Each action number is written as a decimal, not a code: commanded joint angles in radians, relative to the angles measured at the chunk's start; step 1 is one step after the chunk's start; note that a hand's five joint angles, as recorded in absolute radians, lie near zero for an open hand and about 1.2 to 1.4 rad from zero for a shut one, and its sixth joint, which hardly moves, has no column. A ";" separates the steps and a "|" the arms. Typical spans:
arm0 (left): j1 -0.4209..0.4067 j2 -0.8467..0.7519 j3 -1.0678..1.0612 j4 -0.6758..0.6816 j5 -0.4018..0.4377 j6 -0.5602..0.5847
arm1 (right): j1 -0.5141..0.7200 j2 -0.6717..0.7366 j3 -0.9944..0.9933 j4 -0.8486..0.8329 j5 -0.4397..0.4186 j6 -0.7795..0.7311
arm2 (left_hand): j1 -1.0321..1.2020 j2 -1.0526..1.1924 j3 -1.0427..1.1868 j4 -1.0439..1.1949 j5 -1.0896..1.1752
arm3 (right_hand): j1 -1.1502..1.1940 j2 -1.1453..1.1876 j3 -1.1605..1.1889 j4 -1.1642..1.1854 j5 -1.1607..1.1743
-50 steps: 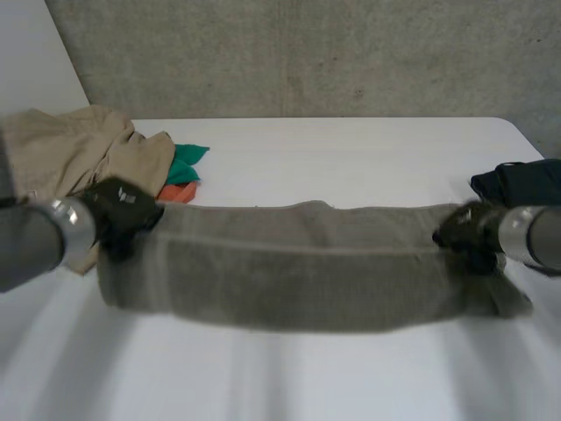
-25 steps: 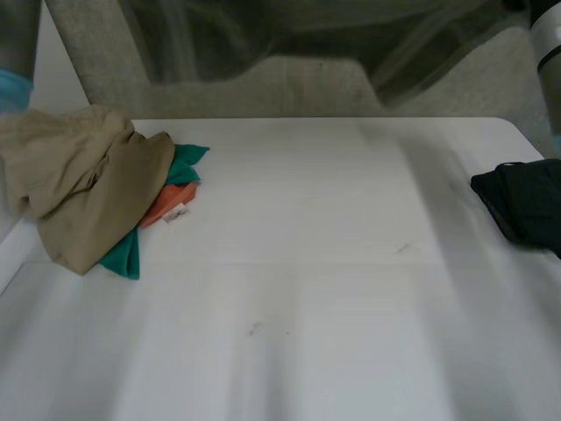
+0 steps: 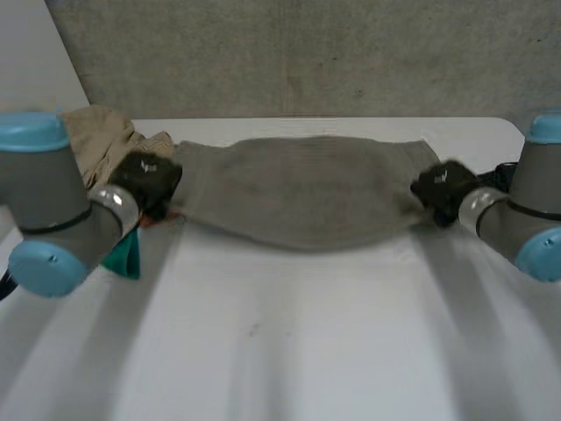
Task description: Fold the laundry.
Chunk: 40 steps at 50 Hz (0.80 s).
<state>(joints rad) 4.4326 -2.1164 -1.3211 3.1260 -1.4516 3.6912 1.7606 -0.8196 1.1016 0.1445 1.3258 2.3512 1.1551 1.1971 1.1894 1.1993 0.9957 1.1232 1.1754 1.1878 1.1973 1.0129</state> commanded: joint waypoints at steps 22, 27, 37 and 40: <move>-0.012 0.139 -0.006 -0.357 -0.021 0.156 | -0.072 -0.161 0.251 0.003 0.092 -0.270 | 0.241 0.199 0.207 0.197 0.226 | 0.273 0.221 0.208 0.199 0.209; -0.067 -0.025 0.179 -0.245 -0.100 0.076 | -0.069 -0.078 0.179 -0.162 0.084 -0.199 | 0.241 0.199 0.207 0.197 0.226 | 0.273 0.221 0.208 0.199 0.209; -0.113 -0.237 0.436 -0.253 -0.228 0.098 | -0.066 0.048 0.090 -0.408 0.064 -0.139 | 0.241 0.199 0.207 0.197 0.226 | 0.273 0.221 0.208 0.199 0.209; -0.128 -0.267 0.485 -0.248 -0.220 0.118 | -0.061 0.086 0.067 -0.425 0.064 -0.133 | 0.241 0.199 0.207 0.197 0.226 | 0.273 0.221 0.208 0.199 0.209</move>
<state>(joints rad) 4.3279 -2.3164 -0.9329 2.8853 -1.6634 3.7742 1.6954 -0.7998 1.2096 -0.2221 1.3945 2.2040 1.1551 1.1971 1.1894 1.1993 1.0023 1.1338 1.1754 1.1879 1.1973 1.0322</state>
